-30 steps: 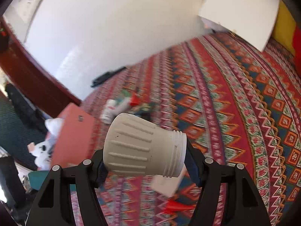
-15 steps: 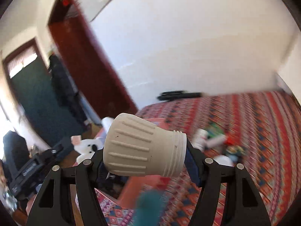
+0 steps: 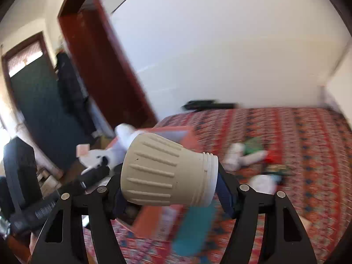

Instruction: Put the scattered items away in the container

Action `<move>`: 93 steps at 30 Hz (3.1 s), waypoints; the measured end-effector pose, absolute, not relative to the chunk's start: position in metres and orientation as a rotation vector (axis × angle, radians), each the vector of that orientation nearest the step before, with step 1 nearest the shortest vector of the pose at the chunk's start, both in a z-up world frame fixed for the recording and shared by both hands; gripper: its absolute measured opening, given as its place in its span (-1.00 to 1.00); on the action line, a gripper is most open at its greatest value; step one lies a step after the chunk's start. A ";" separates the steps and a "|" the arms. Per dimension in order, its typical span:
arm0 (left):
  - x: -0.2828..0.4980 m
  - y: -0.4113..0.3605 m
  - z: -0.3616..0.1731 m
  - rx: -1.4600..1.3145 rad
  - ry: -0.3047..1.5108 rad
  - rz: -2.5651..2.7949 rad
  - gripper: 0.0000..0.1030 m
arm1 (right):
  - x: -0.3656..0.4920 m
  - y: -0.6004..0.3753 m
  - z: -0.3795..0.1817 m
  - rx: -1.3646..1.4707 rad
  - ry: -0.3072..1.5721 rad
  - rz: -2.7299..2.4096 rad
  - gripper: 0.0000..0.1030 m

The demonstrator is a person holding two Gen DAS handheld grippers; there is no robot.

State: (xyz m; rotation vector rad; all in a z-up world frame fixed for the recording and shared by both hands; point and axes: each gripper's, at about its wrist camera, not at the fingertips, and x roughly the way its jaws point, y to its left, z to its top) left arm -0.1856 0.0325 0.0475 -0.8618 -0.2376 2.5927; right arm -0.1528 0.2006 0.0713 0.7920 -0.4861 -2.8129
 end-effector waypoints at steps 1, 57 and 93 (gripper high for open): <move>-0.181 0.053 0.042 -0.876 -0.167 2.608 0.97 | -0.142 0.220 0.070 0.781 -0.506 -2.846 0.37; -0.174 0.208 -0.076 -1.150 0.229 2.399 0.30 | -0.114 0.357 -0.027 0.974 -0.804 -2.856 0.37; -0.199 -0.105 0.080 -0.599 -0.503 2.866 0.92 | -0.240 0.067 0.107 0.674 -0.170 -2.818 0.73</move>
